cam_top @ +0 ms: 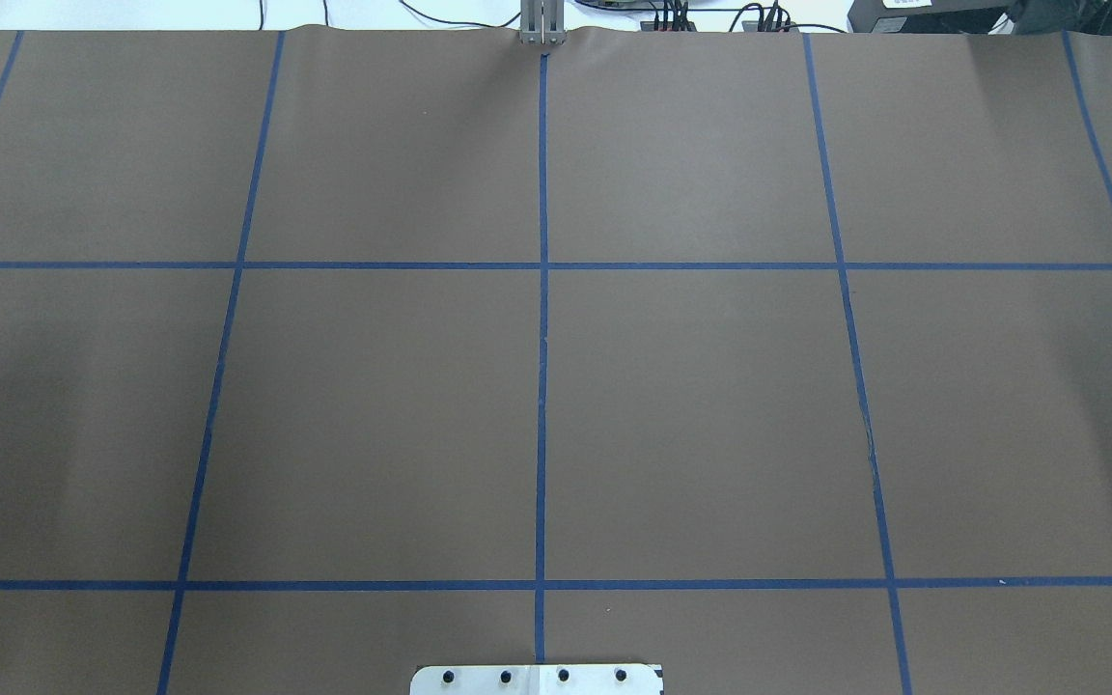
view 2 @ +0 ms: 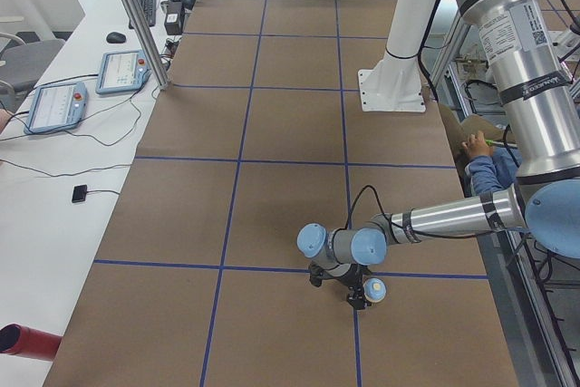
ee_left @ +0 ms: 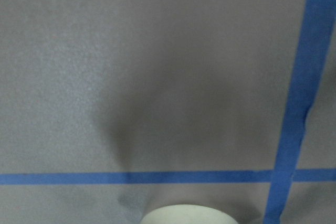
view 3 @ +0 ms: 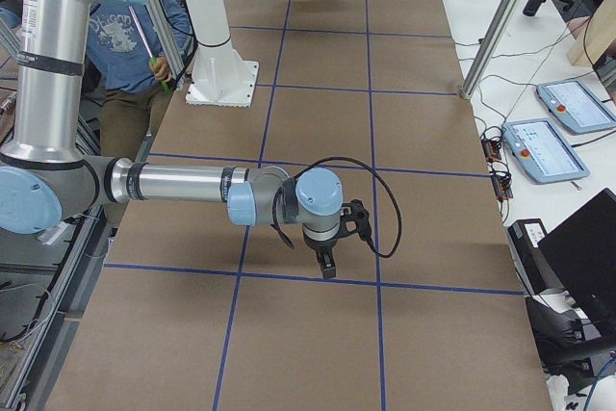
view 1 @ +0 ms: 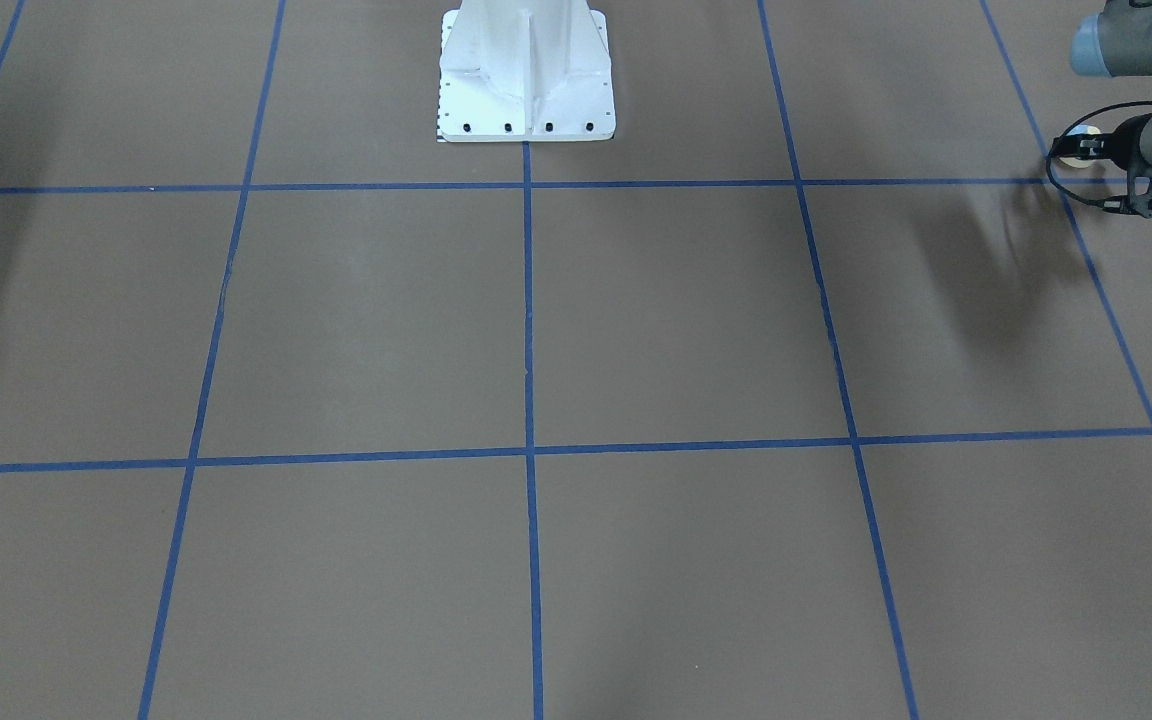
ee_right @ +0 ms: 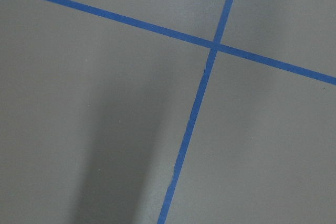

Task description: Place and press bell with both arms

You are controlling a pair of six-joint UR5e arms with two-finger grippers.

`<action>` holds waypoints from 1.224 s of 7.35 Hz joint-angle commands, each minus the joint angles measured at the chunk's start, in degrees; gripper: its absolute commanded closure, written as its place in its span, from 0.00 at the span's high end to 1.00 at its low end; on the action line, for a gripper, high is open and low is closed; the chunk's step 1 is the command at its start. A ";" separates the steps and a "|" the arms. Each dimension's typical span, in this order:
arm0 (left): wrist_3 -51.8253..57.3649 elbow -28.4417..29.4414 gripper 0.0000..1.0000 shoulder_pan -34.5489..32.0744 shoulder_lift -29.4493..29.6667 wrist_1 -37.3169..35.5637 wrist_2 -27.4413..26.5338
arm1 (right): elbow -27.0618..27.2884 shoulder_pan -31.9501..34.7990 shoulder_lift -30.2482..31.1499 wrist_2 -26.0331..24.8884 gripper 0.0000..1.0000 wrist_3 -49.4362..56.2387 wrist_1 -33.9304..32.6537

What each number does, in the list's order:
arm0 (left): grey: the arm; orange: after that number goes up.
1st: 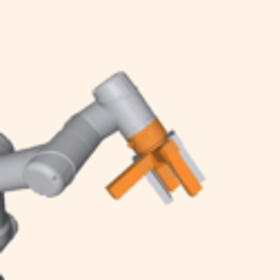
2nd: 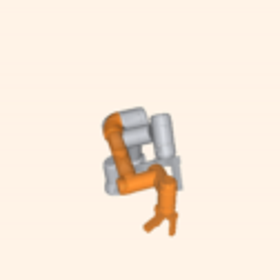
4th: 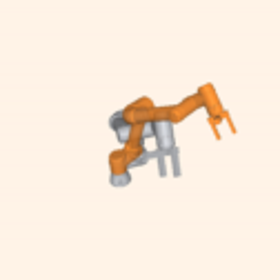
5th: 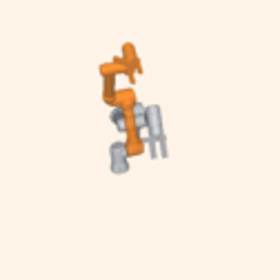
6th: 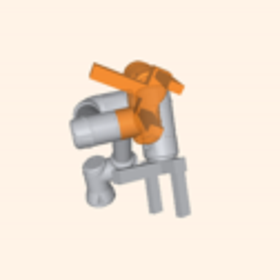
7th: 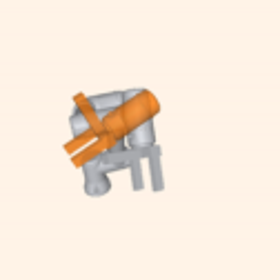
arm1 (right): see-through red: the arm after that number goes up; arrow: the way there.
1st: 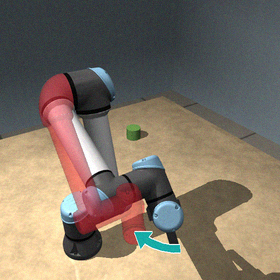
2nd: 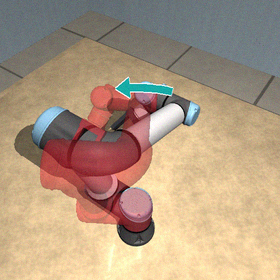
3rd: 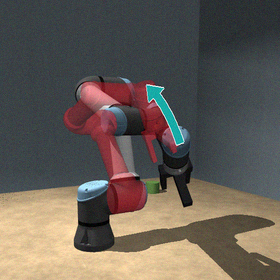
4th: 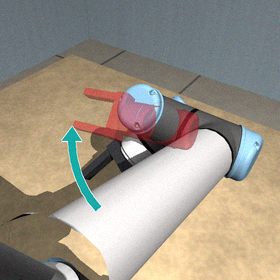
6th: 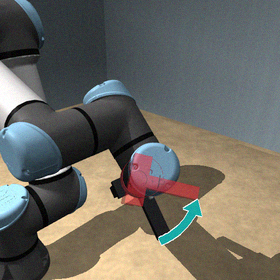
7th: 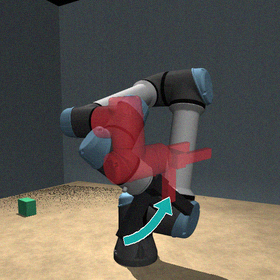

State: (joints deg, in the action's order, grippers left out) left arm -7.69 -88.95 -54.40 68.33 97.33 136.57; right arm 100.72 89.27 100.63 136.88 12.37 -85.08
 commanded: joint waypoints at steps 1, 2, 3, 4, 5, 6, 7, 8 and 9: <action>0.04 0.09 0.95 1.22 -0.04 -0.13 0.01 | 0.00 -0.06 0.00 0.49 1.00 -0.07 0.00; -0.04 0.09 0.95 1.66 -0.13 -0.13 0.01 | 0.00 -0.23 0.00 0.58 1.00 -0.07 0.00; 0.04 0.09 0.88 1.84 -0.21 -0.13 0.01 | 0.00 -0.32 0.00 0.58 1.00 -0.07 0.00; -0.04 0.01 0.64 1.84 -0.30 -0.21 0.01 | 0.00 -0.41 0.00 0.58 1.00 -0.07 0.00; 0.04 0.01 0.37 1.84 -0.39 -0.22 0.01 | 0.00 -0.50 0.09 0.58 1.00 -0.16 0.00; 0.13 -0.34 0.14 1.93 -0.56 -0.30 1.41 | 0.00 -0.59 0.09 0.67 1.00 -0.16 0.00; 0.22 -1.39 0.04 1.84 -1.09 -0.39 2.46 | 0.00 -0.59 0.09 1.02 1.00 -0.24 0.00; 0.22 -4.45 0.00 1.84 -3.01 -0.57 2.48 | 0.00 -0.59 0.09 1.02 1.00 -0.24 0.00; 0.22 -8.74 0.00 1.84 -5.55 -1.18 2.56 | -0.08 -0.59 0.18 1.02 1.00 -0.24 0.00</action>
State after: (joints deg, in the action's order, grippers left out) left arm -7.49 -93.20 -52.54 65.46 96.70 138.87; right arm 100.72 88.69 100.74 137.85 12.14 -85.08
